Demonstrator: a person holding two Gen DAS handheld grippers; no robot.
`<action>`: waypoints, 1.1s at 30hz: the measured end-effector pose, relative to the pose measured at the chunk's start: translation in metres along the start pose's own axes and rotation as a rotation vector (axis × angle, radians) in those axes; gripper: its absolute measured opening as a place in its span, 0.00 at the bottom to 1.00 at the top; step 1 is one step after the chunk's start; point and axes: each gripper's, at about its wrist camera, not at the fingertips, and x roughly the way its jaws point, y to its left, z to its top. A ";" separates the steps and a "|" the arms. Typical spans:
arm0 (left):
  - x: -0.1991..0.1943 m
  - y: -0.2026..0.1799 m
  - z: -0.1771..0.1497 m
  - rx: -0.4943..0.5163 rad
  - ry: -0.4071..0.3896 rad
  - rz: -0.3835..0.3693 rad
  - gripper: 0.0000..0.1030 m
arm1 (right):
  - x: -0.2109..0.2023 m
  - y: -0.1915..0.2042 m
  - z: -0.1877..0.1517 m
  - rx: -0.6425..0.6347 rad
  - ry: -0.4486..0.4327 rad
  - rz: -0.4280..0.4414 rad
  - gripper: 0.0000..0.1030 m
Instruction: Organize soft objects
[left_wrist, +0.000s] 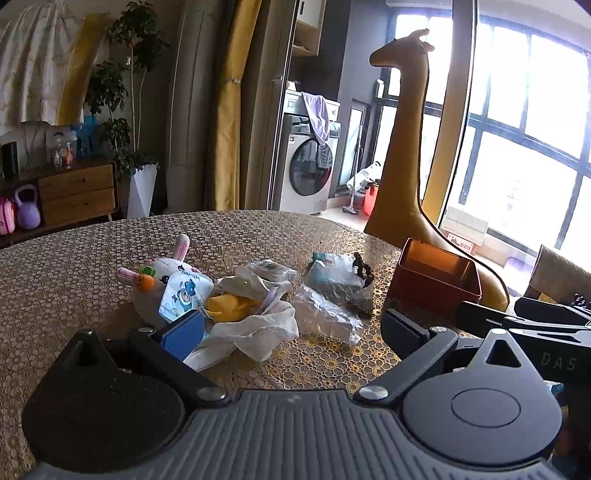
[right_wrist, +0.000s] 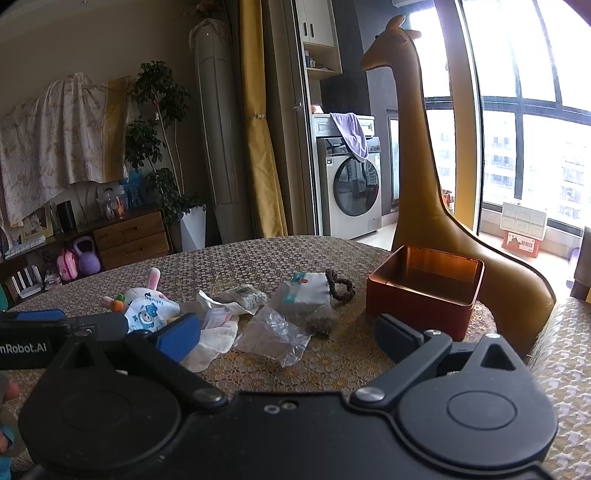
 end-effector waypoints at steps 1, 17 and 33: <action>0.002 0.000 0.000 0.002 0.001 0.001 1.00 | 0.001 0.000 0.000 0.000 0.005 0.000 0.97; 0.056 0.044 -0.007 -0.033 0.108 0.083 1.00 | 0.073 0.006 0.011 -0.053 0.148 0.166 0.93; 0.128 0.052 0.039 -0.011 0.126 0.021 1.00 | 0.158 -0.006 0.025 -0.197 0.231 0.178 0.89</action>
